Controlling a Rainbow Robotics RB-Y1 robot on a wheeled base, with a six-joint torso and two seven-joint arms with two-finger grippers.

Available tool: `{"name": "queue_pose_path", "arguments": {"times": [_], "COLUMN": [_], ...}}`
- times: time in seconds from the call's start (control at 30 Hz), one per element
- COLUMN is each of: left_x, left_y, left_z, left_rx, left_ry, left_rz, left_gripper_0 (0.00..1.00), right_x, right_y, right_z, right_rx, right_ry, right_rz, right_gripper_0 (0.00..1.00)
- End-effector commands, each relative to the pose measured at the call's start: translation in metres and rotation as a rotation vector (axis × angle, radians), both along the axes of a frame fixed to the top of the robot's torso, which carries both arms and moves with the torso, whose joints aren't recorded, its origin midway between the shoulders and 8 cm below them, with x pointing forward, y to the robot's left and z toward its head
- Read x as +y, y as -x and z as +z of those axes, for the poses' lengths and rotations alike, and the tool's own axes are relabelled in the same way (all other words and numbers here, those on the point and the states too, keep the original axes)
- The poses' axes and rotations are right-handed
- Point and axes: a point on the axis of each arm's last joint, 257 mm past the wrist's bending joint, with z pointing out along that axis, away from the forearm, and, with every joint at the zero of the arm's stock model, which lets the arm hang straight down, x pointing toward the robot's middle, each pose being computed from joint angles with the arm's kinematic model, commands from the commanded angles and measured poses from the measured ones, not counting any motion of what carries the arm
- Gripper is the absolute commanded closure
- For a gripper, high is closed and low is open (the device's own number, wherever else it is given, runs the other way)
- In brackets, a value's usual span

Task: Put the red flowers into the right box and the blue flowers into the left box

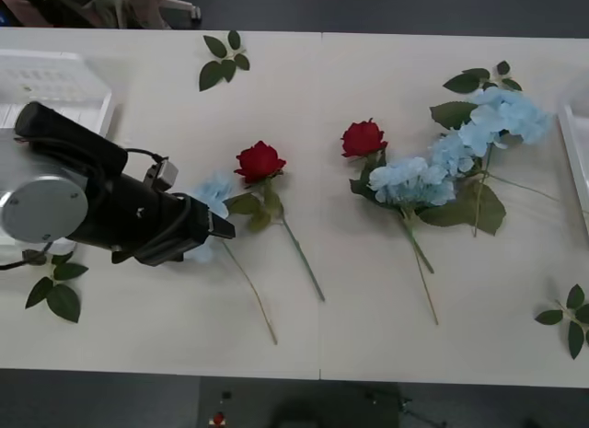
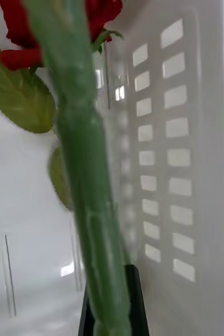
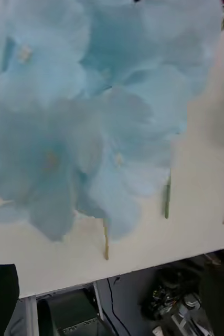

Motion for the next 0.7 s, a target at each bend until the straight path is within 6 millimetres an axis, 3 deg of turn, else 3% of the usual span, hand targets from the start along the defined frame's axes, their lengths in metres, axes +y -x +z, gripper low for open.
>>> {"name": "queue_pose_path", "arguments": {"times": [0.03, 0.13, 0.17, 0.2, 0.23, 0.3, 0.37, 0.53, 0.7], "left_x": [-0.013, -0.007, -0.003, -0.003, -0.002, 0.003, 0.011, 0.028, 0.023], "left_y": [-0.030, -0.041, -0.047, -0.049, -0.052, -0.055, -0.057, -0.066, -0.081], "left_z": [0.002, -0.011, -0.020, -0.022, -0.029, -0.038, -0.046, -0.059, -0.071], "left_rx": [-0.065, -0.086, -0.094, -0.098, -0.102, -0.111, -0.116, -0.127, -0.141], "left_ry": [-0.062, -0.125, -0.158, -0.169, -0.194, -0.238, -0.275, -0.331, -0.359], "left_rz": [-0.011, -0.001, -0.001, -0.005, -0.011, -0.021, -0.026, -0.012, 0.007], "left_gripper_0": [0.00, 0.00, 0.00, 0.00, 0.00, 0.00, 0.00, 0.00, 0.00], "right_x": [0.002, 0.002, 0.001, 0.001, 0.001, 0.001, 0.001, 0.001, 0.012], "right_y": [-0.023, -0.024, -0.025, -0.026, -0.026, -0.028, -0.028, -0.027, -0.032], "right_z": [0.030, 0.032, 0.034, 0.035, 0.035, 0.037, 0.037, 0.036, 0.032], "right_rx": [-0.089, -0.090, -0.091, -0.095, -0.096, -0.101, -0.102, -0.099, -0.102], "right_ry": [-0.002, 0.002, 0.008, 0.011, 0.016, 0.022, 0.020, 0.020, -0.016], "right_rz": [-0.021, -0.019, -0.015, -0.013, -0.010, -0.005, -0.004, -0.002, 0.022], "right_gripper_0": [1.00, 1.00, 0.96, 0.87, 0.72, 0.55, 0.45, 0.33, 0.28]}}
